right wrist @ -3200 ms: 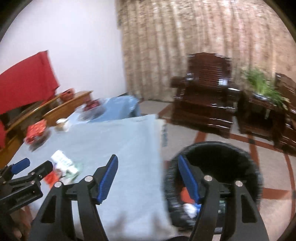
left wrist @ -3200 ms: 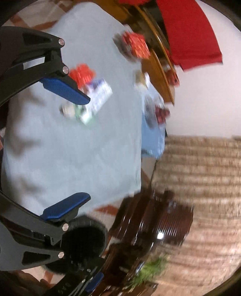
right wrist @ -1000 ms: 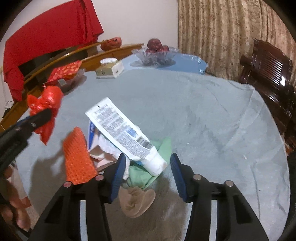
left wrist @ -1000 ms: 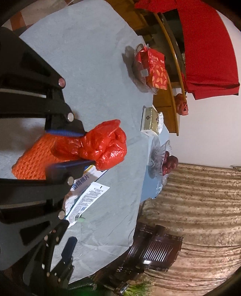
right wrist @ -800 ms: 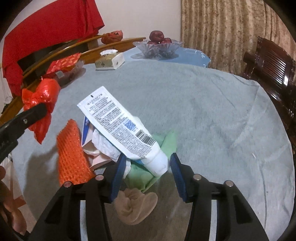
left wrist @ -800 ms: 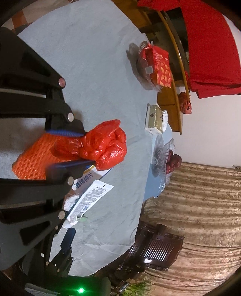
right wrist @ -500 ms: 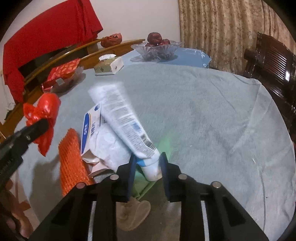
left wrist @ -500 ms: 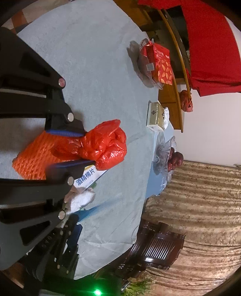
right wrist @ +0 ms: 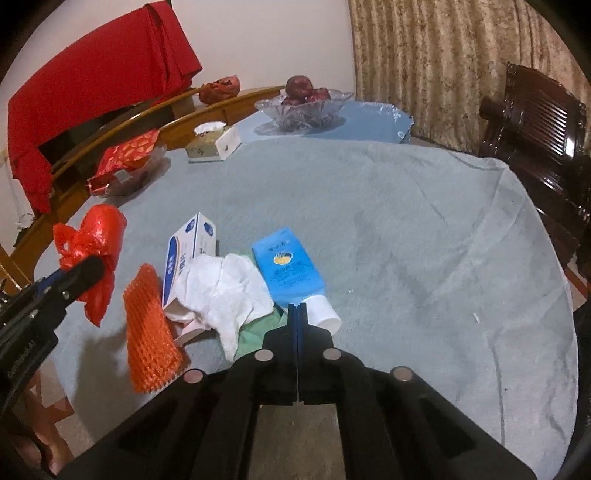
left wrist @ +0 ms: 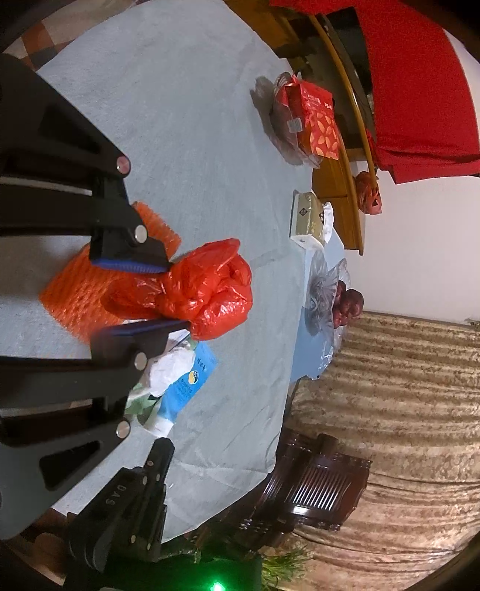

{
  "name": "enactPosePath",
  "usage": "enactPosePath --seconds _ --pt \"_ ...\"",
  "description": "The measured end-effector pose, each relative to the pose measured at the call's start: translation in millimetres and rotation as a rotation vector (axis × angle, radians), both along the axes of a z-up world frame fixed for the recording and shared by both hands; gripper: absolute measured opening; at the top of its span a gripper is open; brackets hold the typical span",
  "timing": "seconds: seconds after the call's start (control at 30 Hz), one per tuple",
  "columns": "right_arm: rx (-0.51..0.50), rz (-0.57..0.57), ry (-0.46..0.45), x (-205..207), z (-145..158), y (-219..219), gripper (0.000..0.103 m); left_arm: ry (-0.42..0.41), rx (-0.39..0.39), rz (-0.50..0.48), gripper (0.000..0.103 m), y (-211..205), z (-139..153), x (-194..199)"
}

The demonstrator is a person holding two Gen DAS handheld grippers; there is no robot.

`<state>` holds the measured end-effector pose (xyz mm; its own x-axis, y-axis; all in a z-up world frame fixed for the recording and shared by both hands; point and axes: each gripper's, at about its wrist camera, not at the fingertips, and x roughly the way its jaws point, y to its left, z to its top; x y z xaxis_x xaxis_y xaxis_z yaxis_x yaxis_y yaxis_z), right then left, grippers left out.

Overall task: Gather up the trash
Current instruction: 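Grasp the blue hand-cream tube with the right gripper while the left holds the red bag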

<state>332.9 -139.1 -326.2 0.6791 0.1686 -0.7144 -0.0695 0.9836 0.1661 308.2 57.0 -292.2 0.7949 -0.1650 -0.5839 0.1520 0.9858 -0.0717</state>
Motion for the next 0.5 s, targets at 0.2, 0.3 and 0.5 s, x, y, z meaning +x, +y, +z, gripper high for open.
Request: enactPosePath --seconds 0.2,0.3,0.5 --pt "0.011 0.009 -0.001 6.2 -5.6 -2.3 0.012 -0.009 0.004 0.008 0.022 -0.8 0.7 -2.3" --pt "-0.002 0.005 0.001 11.3 -12.2 -0.3 0.039 -0.006 0.005 0.014 0.022 0.4 -1.4 0.9" --pt "-0.028 0.001 0.0 22.1 -26.7 -3.7 0.047 0.007 0.007 0.016 0.022 2.1 -9.4 10.4"
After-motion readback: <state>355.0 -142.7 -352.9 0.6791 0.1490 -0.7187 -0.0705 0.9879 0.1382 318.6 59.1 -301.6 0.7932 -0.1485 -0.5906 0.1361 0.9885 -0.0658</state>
